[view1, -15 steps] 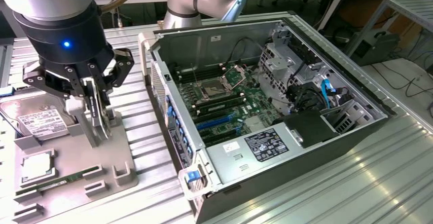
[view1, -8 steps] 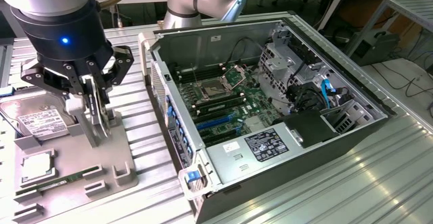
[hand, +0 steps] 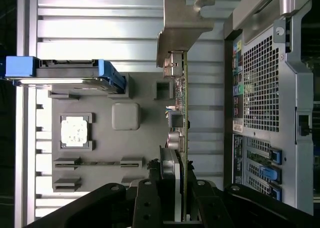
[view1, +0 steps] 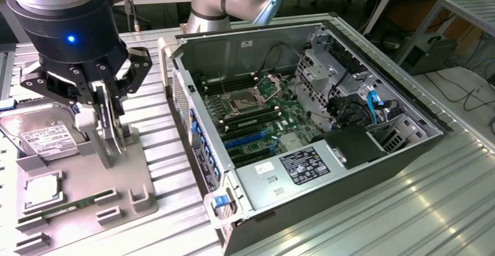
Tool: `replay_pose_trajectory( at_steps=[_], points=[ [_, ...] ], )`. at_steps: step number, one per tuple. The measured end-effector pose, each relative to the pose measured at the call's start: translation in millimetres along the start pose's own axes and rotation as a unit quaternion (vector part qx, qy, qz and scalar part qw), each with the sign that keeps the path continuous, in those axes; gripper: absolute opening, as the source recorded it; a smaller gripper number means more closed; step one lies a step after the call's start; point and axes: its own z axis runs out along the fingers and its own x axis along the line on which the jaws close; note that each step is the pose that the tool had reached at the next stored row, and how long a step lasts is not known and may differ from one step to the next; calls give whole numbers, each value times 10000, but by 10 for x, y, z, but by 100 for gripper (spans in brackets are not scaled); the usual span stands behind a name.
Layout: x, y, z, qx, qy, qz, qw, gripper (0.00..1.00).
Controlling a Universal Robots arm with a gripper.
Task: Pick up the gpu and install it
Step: 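Pick up the gpu and move the gpu toward the slot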
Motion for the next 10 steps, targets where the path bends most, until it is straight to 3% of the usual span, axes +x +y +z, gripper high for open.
replay_pose_trajectory(
  at_steps=[10],
  points=[
    [-2, 5, -81, 0, 0, 0, 10000, 28]
  ],
)
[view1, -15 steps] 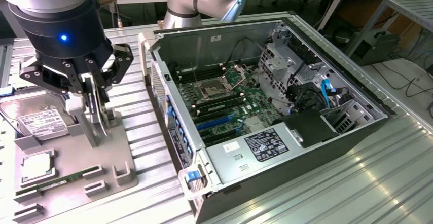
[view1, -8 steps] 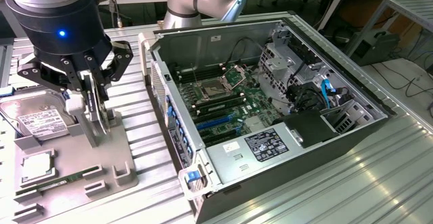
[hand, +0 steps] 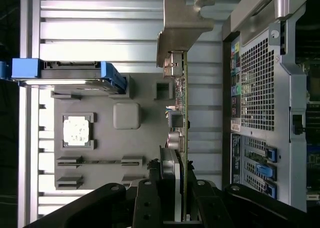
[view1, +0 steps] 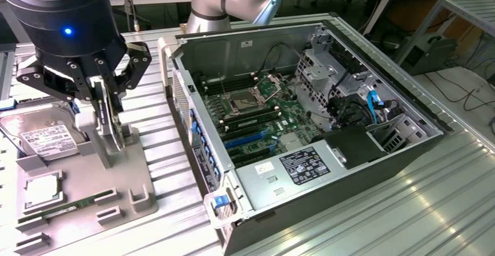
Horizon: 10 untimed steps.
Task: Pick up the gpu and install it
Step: 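Pick up the gpu and move the gpu toward the slot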
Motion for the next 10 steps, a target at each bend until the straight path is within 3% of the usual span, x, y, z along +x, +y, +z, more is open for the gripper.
replay_pose_trajectory(
  at_steps=[10],
  points=[
    [-2, 6, -92, 0, 0, 0, 10000, 28]
  ],
)
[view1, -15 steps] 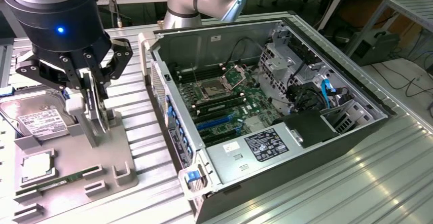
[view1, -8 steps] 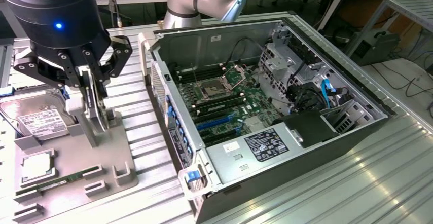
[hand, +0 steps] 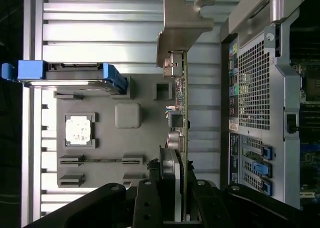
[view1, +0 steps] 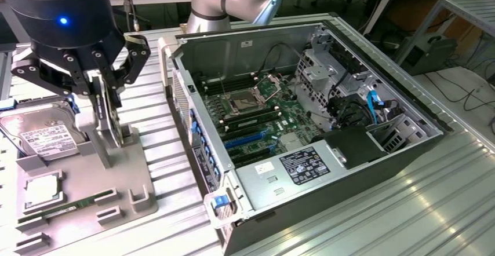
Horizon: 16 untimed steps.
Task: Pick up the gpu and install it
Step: 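Pick up the gpu and move the gpu toward the slot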
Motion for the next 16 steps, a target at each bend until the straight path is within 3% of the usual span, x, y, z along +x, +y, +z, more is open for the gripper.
replay_pose_trajectory(
  at_steps=[16],
  points=[
    [-3, 14, -186, 0, 0, 0, 10000, 28]
  ],
)
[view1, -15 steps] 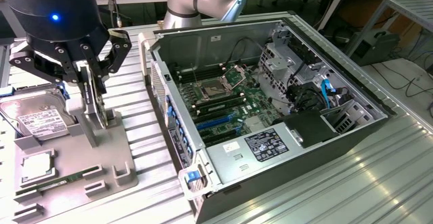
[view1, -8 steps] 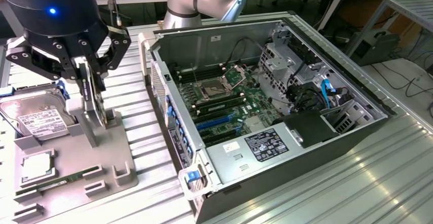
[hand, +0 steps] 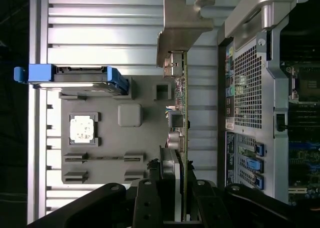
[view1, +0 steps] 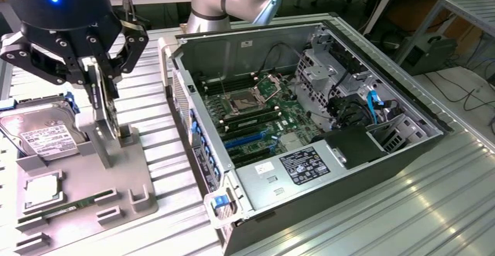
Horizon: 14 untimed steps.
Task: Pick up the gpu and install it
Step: 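Pick up the gpu and move the gpu toward the slot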
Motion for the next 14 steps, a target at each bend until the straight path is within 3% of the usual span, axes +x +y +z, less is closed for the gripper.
replay_pose_trajectory(
  at_steps=[8, 9, 10, 14],
  points=[
    [-2, 6, -76, 1, 0, 0, 10000, 28],
    [-3, 6, -76, 34, 0, -1, 10000, 28],
    [-3, 6, -77, 112, 2, -3, 9999, 28],
    [-1, 6, -77, 120, 2, -3, 9999, 28]
  ],
)
